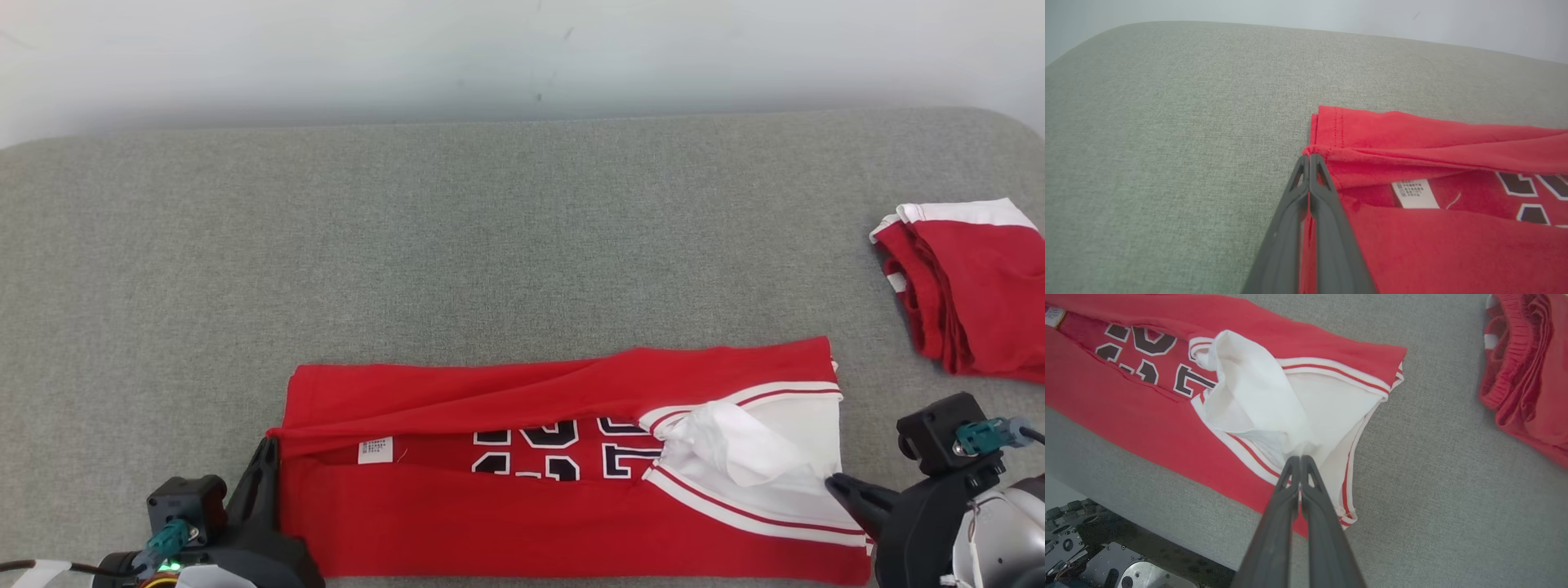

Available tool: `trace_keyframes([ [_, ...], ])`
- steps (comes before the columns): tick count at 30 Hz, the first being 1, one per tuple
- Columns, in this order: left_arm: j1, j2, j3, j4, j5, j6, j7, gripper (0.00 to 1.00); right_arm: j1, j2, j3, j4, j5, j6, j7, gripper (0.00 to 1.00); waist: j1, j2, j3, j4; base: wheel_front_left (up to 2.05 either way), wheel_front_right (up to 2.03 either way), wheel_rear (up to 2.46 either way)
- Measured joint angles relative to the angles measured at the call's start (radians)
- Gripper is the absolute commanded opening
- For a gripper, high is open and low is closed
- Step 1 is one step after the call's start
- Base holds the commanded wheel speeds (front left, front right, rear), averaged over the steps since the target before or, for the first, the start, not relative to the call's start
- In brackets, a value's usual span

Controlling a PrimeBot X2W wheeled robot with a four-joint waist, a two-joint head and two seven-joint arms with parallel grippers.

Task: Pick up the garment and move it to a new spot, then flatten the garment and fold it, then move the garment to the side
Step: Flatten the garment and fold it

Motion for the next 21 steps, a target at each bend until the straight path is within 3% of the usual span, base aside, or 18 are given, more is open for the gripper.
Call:
trace_keyframes([
  [7, 0.0, -0.013, 0.008, 0.023, -0.021, 0.008, -0.017, 0.0, 0.044, -0.001, -0.014, -0.046, 0.021, 0.0, 0.077, 0.0, 0.0, 0.0, -0.001, 0.001, 0.0, 0.0, 0.0],
  [8, 0.0, -0.014, 0.01, 0.027, -0.024, 0.009, -0.018, 0.05, 0.045, -0.002, -0.015, -0.048, 0.021, 0.0, 0.087, 0.0, 0.0, 0.0001, -0.001, 0.001, 0.0, 0.0, 0.0],
  [11, 0.002, -0.021, 0.011, 0.035, -0.028, 0.014, -0.024, 1.0, 0.052, -0.004, -0.016, -0.049, 0.016, 0.0, 0.106, 0.0, 0.0, 0.0001, 0.0, 0.002, 0.0, 0.0, 0.0],
  [16, 0.021, -0.035, 0.024, 0.052, -0.045, 0.029, -0.036, 1.0, 0.06, -0.018, -0.001, -0.026, -0.007, 0.0, 0.14, 0.0, 0.0, 0.0001, 0.0, 0.006, 0.0, 0.0, 0.0],
  [17, 0.022, -0.039, 0.027, 0.053, -0.049, 0.035, -0.044, 1.0, 0.059, -0.017, -0.003, -0.017, -0.022, 0.0, 0.137, 0.23, 0.0, 0.0001, 0.0, 0.007, 0.0, 0.0, 0.0],
  [18, 0.023, -0.042, 0.032, 0.053, -0.054, 0.037, -0.048, 1.0, 0.057, -0.013, -0.006, -0.008, -0.034, 0.0, 0.132, 1.0, 0.0, 0.0001, -0.001, 0.007, 0.0, 0.0, 0.0],
  [21, 0.039, -0.046, 0.044, 0.049, -0.059, 0.046, -0.069, 1.0, 0.056, 0.015, -0.014, 0.021, -0.05, 0.0, 0.13, 1.0, 0.0, 0.0001, -0.001, 0.012, 0.0, 0.0, 0.0],
])
